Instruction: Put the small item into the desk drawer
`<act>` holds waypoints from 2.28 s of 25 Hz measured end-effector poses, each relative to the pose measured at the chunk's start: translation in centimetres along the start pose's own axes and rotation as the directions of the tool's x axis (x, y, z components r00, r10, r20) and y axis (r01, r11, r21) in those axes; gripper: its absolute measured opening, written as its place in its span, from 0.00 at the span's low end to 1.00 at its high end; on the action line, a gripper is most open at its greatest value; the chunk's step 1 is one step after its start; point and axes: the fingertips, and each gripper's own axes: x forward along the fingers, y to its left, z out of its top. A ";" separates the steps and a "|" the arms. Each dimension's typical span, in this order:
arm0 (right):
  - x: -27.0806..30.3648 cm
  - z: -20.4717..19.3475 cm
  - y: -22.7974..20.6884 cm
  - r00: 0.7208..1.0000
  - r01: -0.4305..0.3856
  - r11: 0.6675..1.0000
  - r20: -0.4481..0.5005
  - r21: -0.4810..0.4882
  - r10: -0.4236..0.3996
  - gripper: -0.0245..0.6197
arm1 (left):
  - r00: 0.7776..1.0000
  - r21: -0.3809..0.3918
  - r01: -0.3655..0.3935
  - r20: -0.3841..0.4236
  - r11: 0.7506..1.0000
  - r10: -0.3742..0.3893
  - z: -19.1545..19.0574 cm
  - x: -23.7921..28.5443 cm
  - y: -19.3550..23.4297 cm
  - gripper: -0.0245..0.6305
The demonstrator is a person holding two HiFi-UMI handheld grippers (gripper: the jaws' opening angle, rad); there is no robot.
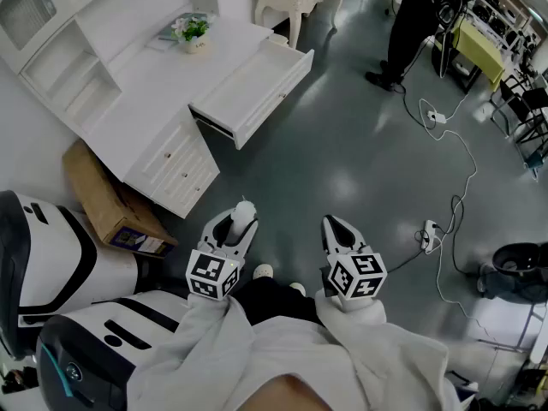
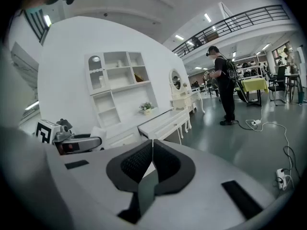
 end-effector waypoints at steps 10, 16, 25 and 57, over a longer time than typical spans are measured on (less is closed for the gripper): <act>0.8 -0.1 0.6 1.000 -0.002 1.000 -0.003 0.016 0.002 0.09 | 1.000 -0.002 0.002 -0.001 1.000 -0.002 0.0 0.0 0.7 0.34; 1.5 -0.3 1.1 1.000 0.011 1.000 -0.008 0.022 -0.010 0.09 | 1.000 0.005 0.011 0.003 1.000 -0.011 0.1 -0.1 1.6 0.34; 3.2 -1.2 3.3 1.000 0.012 0.999 -0.017 0.032 -0.011 0.09 | 1.000 0.005 0.019 -0.014 1.000 -0.019 -0.8 -1.0 3.7 0.34; 14.0 4.0 -1.5 0.994 -0.061 0.998 -0.089 0.000 0.061 0.09 | 0.999 -0.081 -0.051 -0.015 0.995 0.050 1.6 8.4 10.1 0.34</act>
